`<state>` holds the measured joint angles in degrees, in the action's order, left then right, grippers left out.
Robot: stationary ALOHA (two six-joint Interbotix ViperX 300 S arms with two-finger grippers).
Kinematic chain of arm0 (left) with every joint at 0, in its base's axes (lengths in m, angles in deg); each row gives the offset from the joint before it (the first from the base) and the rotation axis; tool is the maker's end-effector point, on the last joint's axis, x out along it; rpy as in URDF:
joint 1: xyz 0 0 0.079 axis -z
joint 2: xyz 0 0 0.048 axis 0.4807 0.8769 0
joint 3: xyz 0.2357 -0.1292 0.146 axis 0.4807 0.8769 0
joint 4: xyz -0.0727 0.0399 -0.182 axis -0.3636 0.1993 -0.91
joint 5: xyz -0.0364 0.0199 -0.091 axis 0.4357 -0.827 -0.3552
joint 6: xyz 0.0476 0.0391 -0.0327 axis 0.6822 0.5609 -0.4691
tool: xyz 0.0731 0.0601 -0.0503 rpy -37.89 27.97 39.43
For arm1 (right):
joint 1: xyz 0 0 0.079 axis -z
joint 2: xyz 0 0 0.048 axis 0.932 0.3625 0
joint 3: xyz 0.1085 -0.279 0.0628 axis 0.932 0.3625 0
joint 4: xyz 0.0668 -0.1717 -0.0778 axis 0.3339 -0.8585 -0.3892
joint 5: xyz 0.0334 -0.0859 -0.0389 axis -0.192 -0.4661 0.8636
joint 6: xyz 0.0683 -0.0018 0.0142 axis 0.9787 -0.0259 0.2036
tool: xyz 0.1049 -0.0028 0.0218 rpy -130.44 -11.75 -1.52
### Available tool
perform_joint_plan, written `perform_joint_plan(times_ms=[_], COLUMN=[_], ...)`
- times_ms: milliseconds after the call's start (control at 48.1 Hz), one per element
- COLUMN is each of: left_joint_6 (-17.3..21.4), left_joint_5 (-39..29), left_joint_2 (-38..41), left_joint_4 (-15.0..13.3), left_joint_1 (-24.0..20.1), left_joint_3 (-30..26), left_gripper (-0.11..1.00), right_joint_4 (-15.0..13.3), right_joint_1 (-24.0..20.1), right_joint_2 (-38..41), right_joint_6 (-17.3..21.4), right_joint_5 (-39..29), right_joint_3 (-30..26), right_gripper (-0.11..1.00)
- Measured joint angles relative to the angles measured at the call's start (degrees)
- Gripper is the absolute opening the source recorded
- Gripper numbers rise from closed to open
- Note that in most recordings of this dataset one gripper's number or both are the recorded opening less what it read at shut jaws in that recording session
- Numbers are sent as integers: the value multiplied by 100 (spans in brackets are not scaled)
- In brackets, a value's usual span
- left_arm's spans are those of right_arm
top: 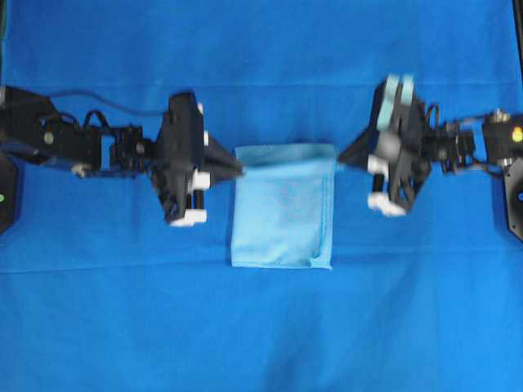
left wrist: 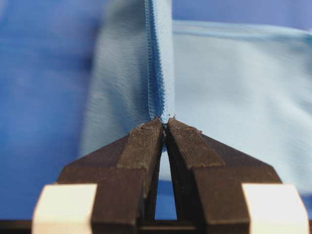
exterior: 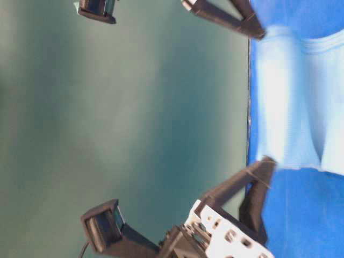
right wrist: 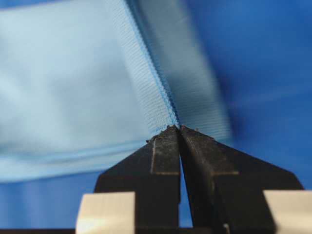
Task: Fold the light blue towel.
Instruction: 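Fold the top half down onto the bottom half with both grippers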
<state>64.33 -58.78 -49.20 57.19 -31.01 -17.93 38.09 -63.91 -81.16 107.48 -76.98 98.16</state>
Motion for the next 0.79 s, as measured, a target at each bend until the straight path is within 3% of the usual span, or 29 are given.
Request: perform_joint_plan(times_ms=[395, 790], left_joint_6=[-413, -633], left_joint_5=[18, 26], left_joint_2=[554, 835], left_joint_4=[0, 0], left_joint_1=[905, 1257], left_joint_3=[-18, -158], left_gripper=[4, 4], right_joint_4=[18, 114], right_joint_1=[-993, -1424], right_joint_2=[773, 1099], right_joint_6=[800, 861], right_joint_5=[-26, -35], right_joint_3=[-123, -378], right_gripper=[2, 2])
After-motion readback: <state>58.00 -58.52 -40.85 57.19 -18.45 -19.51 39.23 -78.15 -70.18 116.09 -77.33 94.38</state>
